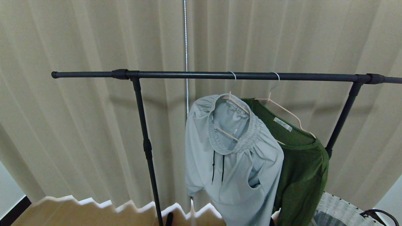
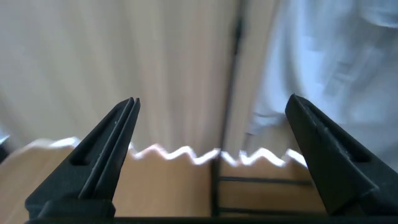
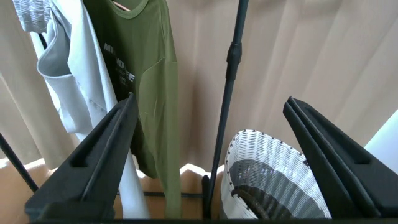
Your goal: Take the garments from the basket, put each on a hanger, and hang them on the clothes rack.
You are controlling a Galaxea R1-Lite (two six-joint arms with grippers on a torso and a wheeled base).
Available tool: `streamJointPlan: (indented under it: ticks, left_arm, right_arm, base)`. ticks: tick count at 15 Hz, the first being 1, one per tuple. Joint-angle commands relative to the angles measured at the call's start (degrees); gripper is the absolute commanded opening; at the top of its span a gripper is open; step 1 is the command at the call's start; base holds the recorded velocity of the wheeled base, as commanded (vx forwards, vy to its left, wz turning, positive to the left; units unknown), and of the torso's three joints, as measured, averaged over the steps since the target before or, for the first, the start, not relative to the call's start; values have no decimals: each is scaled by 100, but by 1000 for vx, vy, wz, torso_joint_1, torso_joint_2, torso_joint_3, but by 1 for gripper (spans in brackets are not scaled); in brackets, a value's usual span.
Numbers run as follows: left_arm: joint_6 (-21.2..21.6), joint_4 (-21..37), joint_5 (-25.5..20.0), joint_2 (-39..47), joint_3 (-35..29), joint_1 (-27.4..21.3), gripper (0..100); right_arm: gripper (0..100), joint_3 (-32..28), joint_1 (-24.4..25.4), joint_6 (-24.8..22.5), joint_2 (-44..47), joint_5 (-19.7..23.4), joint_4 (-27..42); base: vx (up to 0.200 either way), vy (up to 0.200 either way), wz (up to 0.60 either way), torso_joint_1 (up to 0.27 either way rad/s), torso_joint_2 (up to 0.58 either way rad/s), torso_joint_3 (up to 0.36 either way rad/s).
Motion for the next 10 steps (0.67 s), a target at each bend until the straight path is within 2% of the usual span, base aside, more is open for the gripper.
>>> streamJointPlan:
  ticks: [1, 3, 5, 10]
  left_arm:
    - [-19, -8, 29, -70, -2, -195, 100]
    - [-186, -16, 390, -264, 7, -37, 100]
    - [-159, -16, 680, -510, 16, 121, 100]
    - [-238, -25, 706, -510, 16, 121, 100]
  right_arm:
    - [100, -1, 2, 11, -1, -2, 0]
    - [100, -1, 2, 11, -10, -2, 0]
    - [100, -1, 2, 11, -1, -19, 0]
    - [100, -1, 2, 11, -1, -28, 0]
  base:
    - [0, 0, 0, 0, 0, 0]
    - [0, 0, 0, 0, 0, 0]
    - [0, 0, 0, 0, 0, 0]
    - [0, 0, 0, 0, 0, 0]
